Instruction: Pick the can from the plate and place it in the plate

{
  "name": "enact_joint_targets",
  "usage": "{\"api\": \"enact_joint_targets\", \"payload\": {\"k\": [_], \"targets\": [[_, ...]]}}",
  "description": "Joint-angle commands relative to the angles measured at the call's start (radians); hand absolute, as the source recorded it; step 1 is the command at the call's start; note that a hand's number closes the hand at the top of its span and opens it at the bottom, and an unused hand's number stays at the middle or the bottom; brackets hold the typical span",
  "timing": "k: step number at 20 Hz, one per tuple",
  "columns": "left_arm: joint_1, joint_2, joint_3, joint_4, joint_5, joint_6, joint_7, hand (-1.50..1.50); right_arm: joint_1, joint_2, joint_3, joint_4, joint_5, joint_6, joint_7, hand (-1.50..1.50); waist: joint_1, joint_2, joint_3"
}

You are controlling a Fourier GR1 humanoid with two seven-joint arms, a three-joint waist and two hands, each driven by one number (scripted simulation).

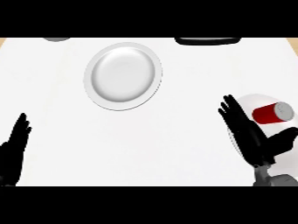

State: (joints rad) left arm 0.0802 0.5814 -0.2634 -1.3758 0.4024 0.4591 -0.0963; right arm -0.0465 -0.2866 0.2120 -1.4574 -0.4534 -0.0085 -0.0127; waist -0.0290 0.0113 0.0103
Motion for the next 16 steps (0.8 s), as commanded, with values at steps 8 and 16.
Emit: {"api": "enact_joint_targets", "payload": {"k": [8, 16], "targets": [[-0.020, 0.106, -0.034, -0.079, -0.123, -0.060, -0.096, 0.00, -0.151, -0.233, -0.439, -0.062, -0.152, 0.081, -0.130, -1.50, 0.010, -0.016, -0.008], [-0.048, 0.068, -0.035, -0.047, -0.177, -0.069, -0.082, 0.00, 0.104, -0.066, -0.592, -0.145, -0.285, 0.175, -0.376, -1.50, 0.013, -0.013, -0.010]]}}
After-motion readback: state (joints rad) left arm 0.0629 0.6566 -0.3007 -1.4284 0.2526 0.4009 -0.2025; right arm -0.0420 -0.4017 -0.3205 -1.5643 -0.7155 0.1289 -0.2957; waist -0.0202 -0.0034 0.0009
